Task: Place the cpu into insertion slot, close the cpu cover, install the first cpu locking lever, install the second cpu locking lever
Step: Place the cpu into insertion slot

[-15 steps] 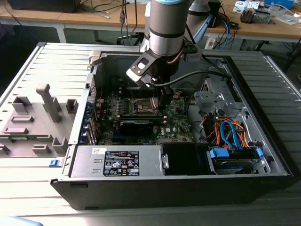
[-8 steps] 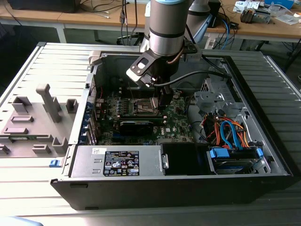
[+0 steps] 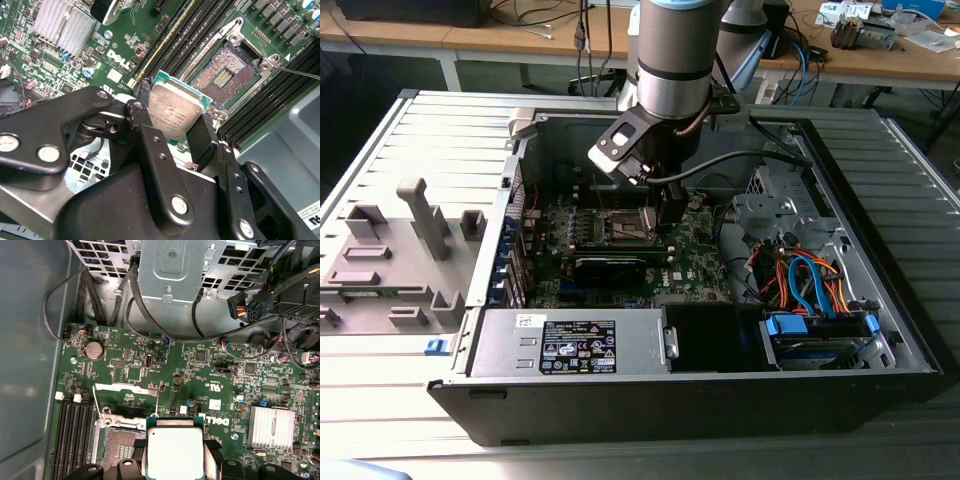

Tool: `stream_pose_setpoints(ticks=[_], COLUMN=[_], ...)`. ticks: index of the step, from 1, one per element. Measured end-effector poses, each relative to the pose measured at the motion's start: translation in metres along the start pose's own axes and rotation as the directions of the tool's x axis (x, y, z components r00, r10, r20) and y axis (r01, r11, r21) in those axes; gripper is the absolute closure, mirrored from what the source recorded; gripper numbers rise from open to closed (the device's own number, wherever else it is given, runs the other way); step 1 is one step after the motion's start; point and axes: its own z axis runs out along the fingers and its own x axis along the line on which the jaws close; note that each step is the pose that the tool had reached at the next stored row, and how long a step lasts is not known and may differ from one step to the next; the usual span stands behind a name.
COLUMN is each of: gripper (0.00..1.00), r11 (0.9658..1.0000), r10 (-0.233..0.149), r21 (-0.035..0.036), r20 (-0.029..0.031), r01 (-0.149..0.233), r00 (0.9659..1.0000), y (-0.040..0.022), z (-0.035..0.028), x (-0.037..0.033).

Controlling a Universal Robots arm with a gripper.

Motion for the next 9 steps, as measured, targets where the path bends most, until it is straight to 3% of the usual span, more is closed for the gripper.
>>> stream_pose_setpoints(ticks=[9], gripper=[0.45], r11=[1.0], r10=[0.008], r21=[0.0001], r20=[0.0002], r01=[-0.008], r00=[1.0], y=[0.0], z=[0.0001], x=[0.0])
